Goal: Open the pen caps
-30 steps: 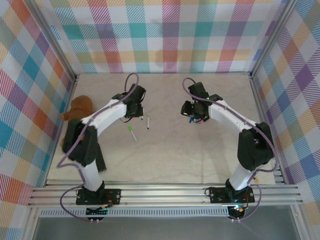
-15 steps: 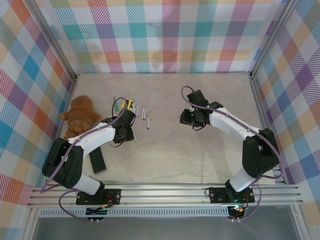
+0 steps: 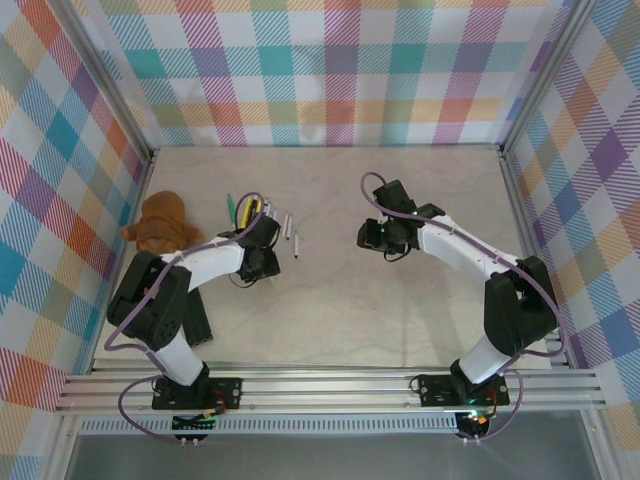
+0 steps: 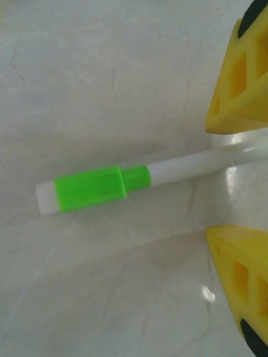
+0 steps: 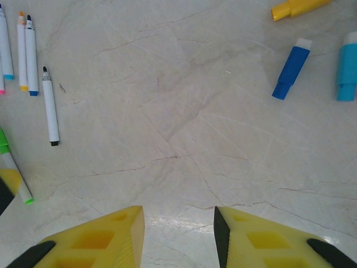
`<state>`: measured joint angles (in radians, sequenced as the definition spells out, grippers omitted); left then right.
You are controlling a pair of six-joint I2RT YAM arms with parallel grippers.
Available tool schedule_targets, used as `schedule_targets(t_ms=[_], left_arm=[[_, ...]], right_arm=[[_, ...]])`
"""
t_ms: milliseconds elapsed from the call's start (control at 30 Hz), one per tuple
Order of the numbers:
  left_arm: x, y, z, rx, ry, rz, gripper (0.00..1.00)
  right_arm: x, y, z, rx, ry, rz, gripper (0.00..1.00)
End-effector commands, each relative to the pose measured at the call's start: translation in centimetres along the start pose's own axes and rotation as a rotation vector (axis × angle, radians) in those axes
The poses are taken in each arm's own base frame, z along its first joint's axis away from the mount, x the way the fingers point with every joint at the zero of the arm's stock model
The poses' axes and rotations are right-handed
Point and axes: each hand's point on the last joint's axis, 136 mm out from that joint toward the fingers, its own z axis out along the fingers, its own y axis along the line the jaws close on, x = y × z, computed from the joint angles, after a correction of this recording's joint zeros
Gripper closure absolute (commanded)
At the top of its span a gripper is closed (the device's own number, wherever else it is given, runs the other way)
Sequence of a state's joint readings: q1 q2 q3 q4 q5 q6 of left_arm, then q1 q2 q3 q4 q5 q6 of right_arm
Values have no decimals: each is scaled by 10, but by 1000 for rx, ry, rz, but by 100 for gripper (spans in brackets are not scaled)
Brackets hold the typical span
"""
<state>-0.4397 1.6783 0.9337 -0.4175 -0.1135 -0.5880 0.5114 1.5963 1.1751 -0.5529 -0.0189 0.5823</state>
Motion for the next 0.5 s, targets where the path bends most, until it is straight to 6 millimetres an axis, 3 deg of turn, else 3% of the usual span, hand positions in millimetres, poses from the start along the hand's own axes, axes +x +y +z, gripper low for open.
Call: schedule_targets(t_ms=[0, 233, 467], left_arm=[[-11, -16, 7, 34, -7, -24, 56], [5, -11, 31, -3, 73, -14, 74], [16, -9, 39, -2, 109, 14, 97]], right_arm=[[1, 6, 3, -21, 10, -19, 61], [1, 7, 8, -27, 21, -20, 61], [4, 13, 19, -61, 50, -6, 61]])
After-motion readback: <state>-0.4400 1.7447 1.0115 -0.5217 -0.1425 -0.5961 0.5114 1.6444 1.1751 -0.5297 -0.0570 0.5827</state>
